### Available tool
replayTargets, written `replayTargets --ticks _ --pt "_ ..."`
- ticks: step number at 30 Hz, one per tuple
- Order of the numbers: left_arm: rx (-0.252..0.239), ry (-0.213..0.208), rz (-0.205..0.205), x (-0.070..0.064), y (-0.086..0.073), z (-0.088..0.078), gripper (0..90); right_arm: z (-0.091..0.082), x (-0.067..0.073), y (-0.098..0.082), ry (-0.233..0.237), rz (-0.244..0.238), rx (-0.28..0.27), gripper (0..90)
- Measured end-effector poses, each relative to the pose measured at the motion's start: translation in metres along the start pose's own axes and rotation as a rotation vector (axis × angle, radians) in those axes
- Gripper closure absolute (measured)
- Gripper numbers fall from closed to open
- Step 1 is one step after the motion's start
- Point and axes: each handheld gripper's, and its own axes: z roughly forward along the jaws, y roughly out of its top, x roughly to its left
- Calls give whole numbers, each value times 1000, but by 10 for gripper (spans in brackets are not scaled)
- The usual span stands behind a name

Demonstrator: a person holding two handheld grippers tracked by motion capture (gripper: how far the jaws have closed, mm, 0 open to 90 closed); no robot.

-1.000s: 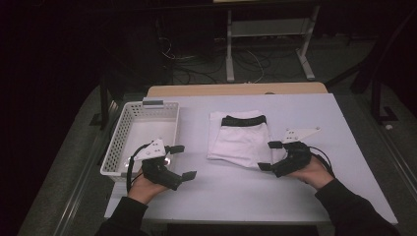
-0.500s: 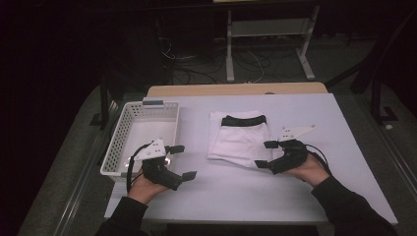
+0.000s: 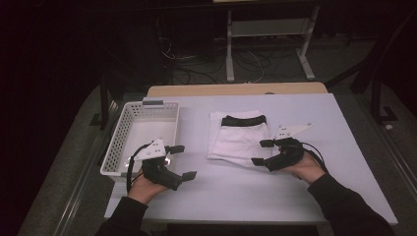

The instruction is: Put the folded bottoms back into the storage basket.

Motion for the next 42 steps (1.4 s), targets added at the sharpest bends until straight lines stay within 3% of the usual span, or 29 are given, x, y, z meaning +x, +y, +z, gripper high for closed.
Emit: replayTargets --ticks 16,30,42 --pt "-2 1 -1 0 0 0 0 14 -3 5 21 -16 31 259" --pt "-2 1 0 0 0 0 0 28 -9 6 50 -30 74 413" --pt "0 1 3 1 1 0 0 40 -10 0 49 -76 132 505"
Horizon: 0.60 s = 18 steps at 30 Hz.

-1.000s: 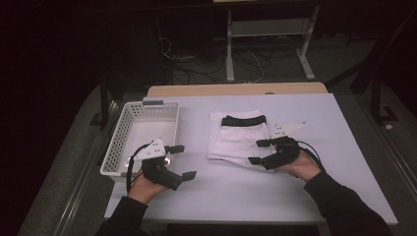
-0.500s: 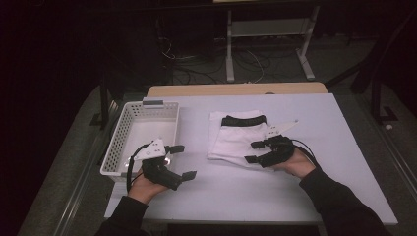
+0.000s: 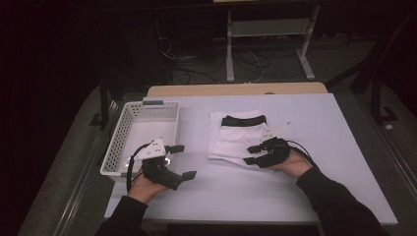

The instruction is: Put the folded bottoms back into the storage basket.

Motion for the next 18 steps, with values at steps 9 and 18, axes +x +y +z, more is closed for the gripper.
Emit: replayTargets --ticks 9,18 --pt "-1 -1 -1 0 0 0 0 10 1 -3 15 -27 38 541" --pt "0 -2 1 0 0 0 0 15 4 -6 21 -67 72 566"
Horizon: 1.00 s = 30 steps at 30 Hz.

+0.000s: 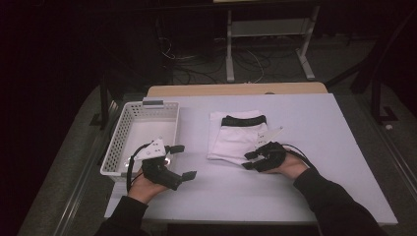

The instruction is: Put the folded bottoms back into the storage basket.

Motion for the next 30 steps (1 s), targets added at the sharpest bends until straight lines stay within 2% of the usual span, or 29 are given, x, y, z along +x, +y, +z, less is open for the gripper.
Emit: replayTargets --ticks 7,11,14,23,30 --pt "0 0 0 0 0 0 0 3 3 -2 -16 -45 13 567" --pt "-1 -1 -2 0 0 0 0 5 8 -3 -51 -117 21 572" --pt "-1 -1 -1 0 0 0 0 5 11 -3 -73 -150 26 580" --pt "-2 -1 -2 0 0 0 0 5 8 -3 -84 -151 20 701" --pt "-3 0 -3 0 0 0 0 4 1 -4 -76 -128 8 812"
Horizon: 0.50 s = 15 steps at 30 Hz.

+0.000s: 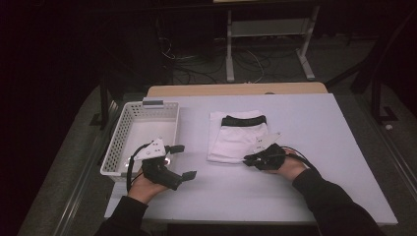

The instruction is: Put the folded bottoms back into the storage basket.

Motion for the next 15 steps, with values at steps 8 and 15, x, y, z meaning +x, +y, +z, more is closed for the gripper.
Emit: replayTargets --ticks 8,15 --pt "-1 0 -1 0 0 0 0 0 -5 0 28 39 -3 843" --pt "-1 0 -2 0 0 0 0 -4 -8 1 46 82 -22 844"
